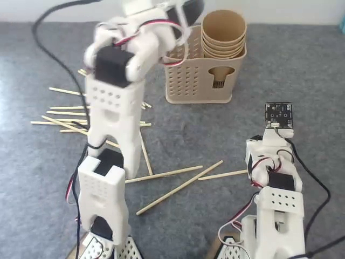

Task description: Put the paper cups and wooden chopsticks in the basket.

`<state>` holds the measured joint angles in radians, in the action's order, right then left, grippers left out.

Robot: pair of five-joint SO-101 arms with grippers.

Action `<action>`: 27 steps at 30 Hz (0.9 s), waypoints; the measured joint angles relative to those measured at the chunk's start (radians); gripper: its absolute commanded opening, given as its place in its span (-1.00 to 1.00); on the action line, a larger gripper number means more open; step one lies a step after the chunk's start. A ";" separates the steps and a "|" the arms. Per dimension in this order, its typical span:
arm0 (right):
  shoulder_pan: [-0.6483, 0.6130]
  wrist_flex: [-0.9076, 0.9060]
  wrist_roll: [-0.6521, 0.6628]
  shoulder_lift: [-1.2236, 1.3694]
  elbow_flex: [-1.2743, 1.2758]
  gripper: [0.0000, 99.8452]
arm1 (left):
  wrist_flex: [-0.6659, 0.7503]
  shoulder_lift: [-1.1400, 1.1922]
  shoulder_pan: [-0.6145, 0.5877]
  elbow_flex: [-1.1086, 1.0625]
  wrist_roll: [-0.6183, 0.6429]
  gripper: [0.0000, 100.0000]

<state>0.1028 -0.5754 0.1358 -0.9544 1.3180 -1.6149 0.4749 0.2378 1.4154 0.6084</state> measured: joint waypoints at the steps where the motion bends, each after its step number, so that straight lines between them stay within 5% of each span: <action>1: 0.000 0.000 0.000 0.000 0.000 -0.98 | -0.051 0.000 -0.012 0.031 0.000 -0.53; 10: -0.032 -0.014 0.028 0.000 0.000 -0.98 | -0.107 -0.143 -0.273 -0.095 -0.077 -0.61; 22: -0.137 -0.198 0.077 0.000 0.000 -0.98 | -0.109 -0.681 -0.448 -0.865 -0.195 -0.61; 27: -0.221 -0.307 0.239 -0.002 0.000 -0.94 | -0.023 -0.801 -0.565 -1.191 -0.241 -0.61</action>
<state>-0.1181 -0.8823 0.3751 -0.9559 1.3180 -1.6379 -0.3261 -0.3268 0.2248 0.3675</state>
